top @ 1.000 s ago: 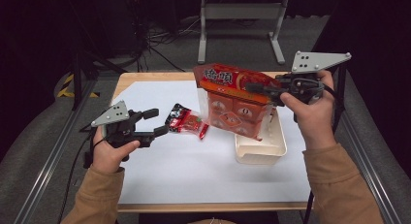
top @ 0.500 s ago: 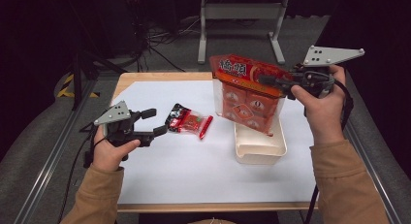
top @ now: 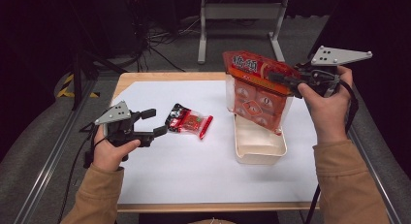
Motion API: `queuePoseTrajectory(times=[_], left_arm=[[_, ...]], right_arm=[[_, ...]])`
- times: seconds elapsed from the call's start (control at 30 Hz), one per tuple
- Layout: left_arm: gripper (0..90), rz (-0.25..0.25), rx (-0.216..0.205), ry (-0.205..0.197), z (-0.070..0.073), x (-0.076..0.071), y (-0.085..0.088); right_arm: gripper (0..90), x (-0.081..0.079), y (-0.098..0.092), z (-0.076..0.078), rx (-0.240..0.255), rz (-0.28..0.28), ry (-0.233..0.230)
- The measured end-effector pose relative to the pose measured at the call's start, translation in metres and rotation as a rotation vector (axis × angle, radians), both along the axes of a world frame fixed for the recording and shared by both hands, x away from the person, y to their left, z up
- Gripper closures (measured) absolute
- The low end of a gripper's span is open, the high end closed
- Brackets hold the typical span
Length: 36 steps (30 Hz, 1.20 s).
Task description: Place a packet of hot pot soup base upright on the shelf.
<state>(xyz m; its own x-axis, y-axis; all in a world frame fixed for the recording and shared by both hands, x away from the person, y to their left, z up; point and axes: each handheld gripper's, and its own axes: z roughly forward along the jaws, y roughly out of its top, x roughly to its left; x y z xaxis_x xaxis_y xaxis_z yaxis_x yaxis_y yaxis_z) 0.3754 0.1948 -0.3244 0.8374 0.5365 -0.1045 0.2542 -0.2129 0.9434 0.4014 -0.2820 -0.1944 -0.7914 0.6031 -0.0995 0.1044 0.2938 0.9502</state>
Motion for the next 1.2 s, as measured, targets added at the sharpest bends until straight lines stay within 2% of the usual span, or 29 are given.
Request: queuePoseTrajectory(times=[0.23,0.3,0.47,0.8,1.2], left_arm=[[26.5,0.004,0.000,0.010,-0.002,0.002,0.001],[26.4,0.000,-0.005,0.013,-0.002,0.002,0.001],[26.4,-0.004,-0.004,0.006,-0.002,0.002,0.000],[26.1,-0.007,0.004,0.017,-0.004,0.002,-0.002],[26.0,-0.005,0.006,0.022,-0.005,0.004,-0.002]], right_arm=[[89.9,0.002,-0.007,-0.009,0.028,-0.030,0.020],[89.9,0.003,-0.010,-0.014,0.042,-0.053,0.044],[89.8,0.004,-0.013,-0.021,0.054,-0.077,0.063],[89.8,0.003,-0.020,-0.034,0.082,-0.083,0.071],[89.7,0.007,-0.026,-0.057,0.077,-0.095,0.090]])
